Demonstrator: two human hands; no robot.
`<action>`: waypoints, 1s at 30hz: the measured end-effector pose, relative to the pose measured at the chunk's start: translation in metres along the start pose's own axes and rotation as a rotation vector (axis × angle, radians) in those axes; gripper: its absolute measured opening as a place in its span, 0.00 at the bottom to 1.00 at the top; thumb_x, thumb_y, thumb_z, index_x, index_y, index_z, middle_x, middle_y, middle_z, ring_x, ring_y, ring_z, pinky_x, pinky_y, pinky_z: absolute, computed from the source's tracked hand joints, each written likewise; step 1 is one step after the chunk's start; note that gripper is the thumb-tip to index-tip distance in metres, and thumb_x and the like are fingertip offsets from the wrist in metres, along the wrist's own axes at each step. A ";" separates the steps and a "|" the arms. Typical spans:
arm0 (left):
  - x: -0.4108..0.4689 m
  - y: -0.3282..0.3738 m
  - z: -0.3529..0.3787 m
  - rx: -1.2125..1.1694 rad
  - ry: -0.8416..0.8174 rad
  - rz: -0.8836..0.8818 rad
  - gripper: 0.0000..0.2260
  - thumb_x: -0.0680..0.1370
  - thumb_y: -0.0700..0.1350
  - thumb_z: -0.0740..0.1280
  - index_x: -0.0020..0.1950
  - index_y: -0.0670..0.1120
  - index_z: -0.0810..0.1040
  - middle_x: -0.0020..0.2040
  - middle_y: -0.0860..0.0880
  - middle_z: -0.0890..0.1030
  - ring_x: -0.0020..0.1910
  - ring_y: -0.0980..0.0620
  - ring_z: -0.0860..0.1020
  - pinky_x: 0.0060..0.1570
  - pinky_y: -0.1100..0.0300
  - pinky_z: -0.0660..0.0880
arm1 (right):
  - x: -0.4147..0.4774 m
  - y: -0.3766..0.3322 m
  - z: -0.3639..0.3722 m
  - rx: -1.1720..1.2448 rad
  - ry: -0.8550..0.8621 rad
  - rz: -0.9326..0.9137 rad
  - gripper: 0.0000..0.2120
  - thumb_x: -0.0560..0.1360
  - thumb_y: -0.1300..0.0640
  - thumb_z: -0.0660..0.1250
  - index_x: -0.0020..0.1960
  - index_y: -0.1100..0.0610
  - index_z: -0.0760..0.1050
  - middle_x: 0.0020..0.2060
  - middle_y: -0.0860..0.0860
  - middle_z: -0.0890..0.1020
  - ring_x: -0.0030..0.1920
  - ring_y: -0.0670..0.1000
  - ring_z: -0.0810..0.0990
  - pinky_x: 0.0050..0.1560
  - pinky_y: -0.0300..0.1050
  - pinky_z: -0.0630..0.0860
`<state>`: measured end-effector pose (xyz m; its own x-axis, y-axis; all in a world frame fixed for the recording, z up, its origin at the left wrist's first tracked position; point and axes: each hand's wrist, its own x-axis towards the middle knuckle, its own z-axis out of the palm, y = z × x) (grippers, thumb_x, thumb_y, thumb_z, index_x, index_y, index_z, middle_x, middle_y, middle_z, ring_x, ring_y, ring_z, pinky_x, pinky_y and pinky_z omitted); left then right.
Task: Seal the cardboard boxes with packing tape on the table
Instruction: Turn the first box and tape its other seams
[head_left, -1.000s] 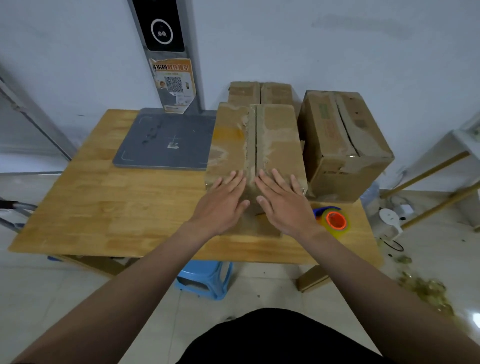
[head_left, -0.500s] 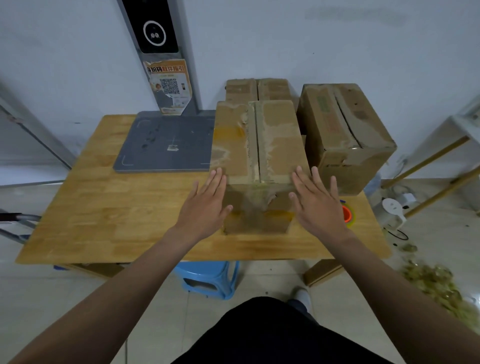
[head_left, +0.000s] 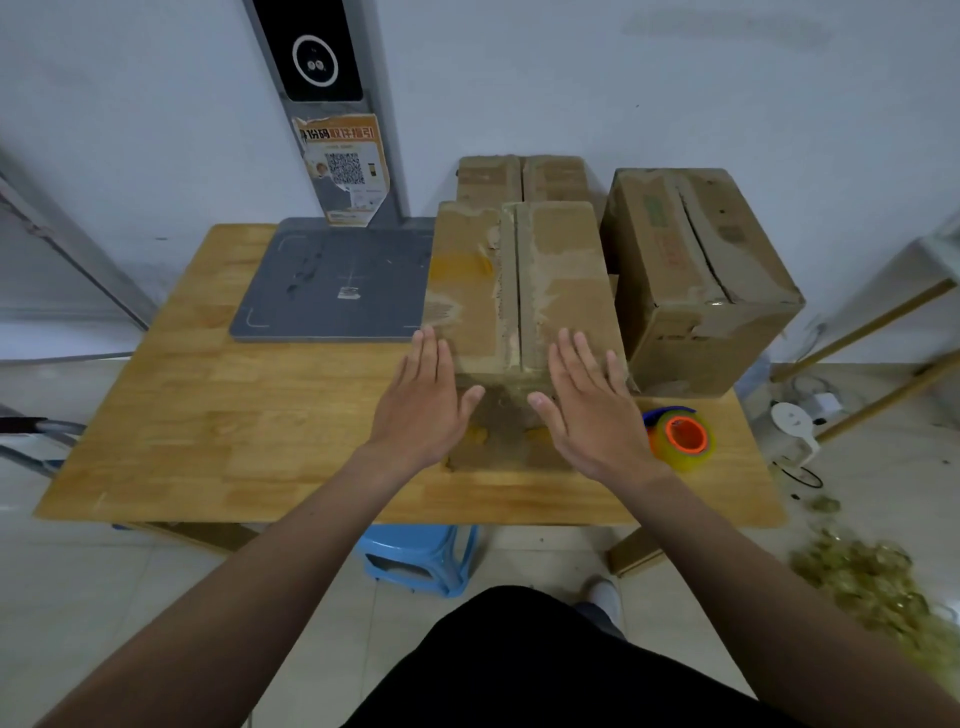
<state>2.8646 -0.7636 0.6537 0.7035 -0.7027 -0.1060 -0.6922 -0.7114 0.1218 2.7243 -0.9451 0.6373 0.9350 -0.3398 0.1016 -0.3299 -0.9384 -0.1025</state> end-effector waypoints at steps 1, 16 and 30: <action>0.001 0.001 0.000 -0.025 -0.009 -0.019 0.39 0.83 0.65 0.42 0.83 0.38 0.41 0.83 0.39 0.38 0.82 0.44 0.37 0.81 0.47 0.46 | -0.002 0.001 0.001 -0.004 0.009 0.059 0.38 0.82 0.34 0.35 0.82 0.59 0.47 0.82 0.55 0.46 0.81 0.52 0.40 0.80 0.58 0.44; 0.029 0.018 -0.009 -0.737 0.102 -0.443 0.43 0.82 0.62 0.64 0.84 0.46 0.41 0.82 0.46 0.60 0.78 0.42 0.64 0.69 0.47 0.69 | 0.028 0.004 -0.024 0.556 0.061 0.538 0.38 0.84 0.47 0.60 0.81 0.66 0.45 0.80 0.60 0.56 0.79 0.59 0.58 0.75 0.55 0.61; 0.021 0.004 -0.004 -0.902 -0.021 -0.404 0.48 0.78 0.65 0.67 0.84 0.51 0.37 0.85 0.50 0.51 0.81 0.44 0.58 0.73 0.47 0.64 | 0.020 0.030 -0.015 0.765 -0.153 0.587 0.43 0.82 0.36 0.52 0.79 0.53 0.27 0.80 0.60 0.57 0.77 0.65 0.60 0.72 0.61 0.62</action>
<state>2.8773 -0.7810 0.6555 0.8510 -0.4151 -0.3218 -0.0123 -0.6283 0.7779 2.7314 -0.9815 0.6512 0.6738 -0.6776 -0.2948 -0.6254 -0.3105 -0.7159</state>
